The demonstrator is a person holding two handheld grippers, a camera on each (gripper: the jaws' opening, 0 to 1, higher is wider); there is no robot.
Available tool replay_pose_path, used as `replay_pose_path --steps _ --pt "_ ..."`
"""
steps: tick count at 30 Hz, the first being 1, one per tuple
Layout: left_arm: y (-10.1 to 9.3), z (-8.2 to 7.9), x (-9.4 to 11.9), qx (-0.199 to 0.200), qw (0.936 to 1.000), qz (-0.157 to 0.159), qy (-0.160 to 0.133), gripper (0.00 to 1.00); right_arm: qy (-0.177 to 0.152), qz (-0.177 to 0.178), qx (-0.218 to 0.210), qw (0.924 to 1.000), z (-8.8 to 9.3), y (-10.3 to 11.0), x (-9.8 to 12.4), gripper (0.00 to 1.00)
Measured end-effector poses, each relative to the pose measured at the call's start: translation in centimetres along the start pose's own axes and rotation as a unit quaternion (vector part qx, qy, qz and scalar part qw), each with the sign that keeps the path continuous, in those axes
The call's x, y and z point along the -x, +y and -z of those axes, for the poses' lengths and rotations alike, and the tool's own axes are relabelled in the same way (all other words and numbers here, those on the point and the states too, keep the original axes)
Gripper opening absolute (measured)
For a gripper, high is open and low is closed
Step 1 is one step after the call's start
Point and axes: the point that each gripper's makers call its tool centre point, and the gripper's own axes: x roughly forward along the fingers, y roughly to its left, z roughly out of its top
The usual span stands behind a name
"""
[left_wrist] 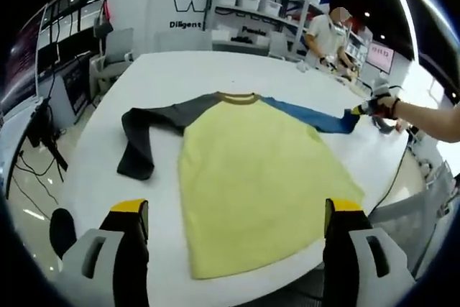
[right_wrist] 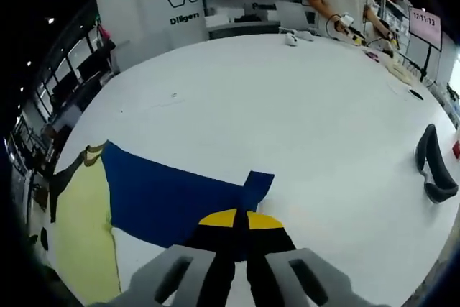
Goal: Fold the garment on the visible template until the final outline fits inside the template.
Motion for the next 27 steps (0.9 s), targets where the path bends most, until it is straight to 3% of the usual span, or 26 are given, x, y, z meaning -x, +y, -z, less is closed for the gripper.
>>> replay_pose_path --steps 18,27 --pt "-1.6 0.2 1.2 -0.002 0.9999 0.017 0.001 0.99 -0.011 -0.105 0.041 0.9936 -2.1 11.7 -0.1 0.00" --pt "-1.9 0.1 1.6 0.002 0.9997 0.023 -0.003 0.99 -0.007 -0.152 0.068 0.9860 -1.9 17.6 -0.5 0.00"
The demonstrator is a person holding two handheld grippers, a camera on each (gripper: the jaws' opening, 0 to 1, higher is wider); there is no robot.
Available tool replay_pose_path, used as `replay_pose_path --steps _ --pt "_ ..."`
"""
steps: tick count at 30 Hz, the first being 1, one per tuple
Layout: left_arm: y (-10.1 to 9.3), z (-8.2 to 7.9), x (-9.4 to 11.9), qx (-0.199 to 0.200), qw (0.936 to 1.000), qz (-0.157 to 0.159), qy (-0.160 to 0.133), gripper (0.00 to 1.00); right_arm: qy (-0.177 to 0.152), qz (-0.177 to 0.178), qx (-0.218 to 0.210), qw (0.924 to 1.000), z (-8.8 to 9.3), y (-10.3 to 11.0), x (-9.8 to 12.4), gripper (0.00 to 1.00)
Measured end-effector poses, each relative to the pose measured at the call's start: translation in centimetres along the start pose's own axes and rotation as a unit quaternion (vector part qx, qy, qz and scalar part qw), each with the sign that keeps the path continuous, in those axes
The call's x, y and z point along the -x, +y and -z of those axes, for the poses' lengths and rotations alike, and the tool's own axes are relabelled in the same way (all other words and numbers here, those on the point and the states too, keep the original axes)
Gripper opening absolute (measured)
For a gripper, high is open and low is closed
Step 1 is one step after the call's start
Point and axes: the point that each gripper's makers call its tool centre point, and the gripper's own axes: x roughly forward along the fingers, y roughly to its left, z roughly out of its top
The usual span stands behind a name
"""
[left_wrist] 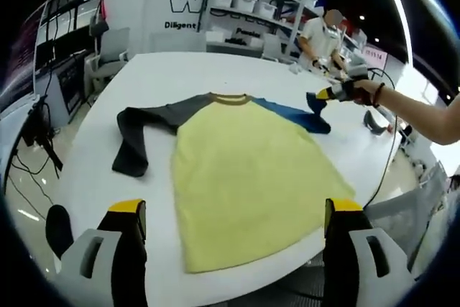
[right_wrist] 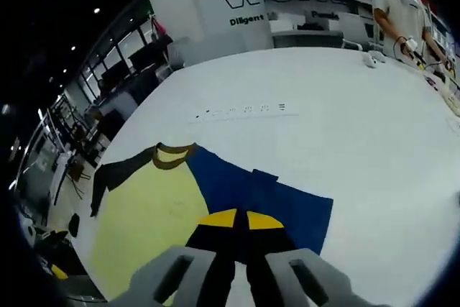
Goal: Fold the garment on the visible template until the final outline fits inside the template.
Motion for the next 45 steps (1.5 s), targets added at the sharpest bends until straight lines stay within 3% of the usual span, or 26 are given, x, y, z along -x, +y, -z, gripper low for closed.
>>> replay_pose_path --steps 6,11,17,30,41,45 --pt "0.1 0.4 -0.2 -0.015 0.9998 0.006 0.013 0.99 0.011 -0.015 0.019 0.9996 0.0 2.6 -1.1 0.00" --pt "0.2 0.1 -0.3 -0.010 0.9999 0.012 0.004 0.99 0.009 -0.028 0.013 0.9995 -0.4 3.9 -1.5 0.00" --pt "0.2 0.4 -0.4 -0.018 0.9996 0.019 0.010 0.99 0.000 -0.058 0.016 0.9982 -1.4 8.1 -2.5 0.00" --pt "1.0 0.6 -0.1 -0.017 0.9997 0.016 0.008 0.99 0.004 -0.088 0.043 0.9952 -2.9 14.7 -5.6 0.00" --pt "0.9 0.3 0.6 -0.015 0.9998 0.011 0.004 0.99 0.014 -0.099 0.063 0.9930 -2.4 18.0 -6.7 0.00" --pt "0.9 0.3 0.7 -0.017 0.9998 0.011 0.006 0.99 0.012 -0.115 0.068 0.9910 -2.5 20.1 -6.9 0.00"
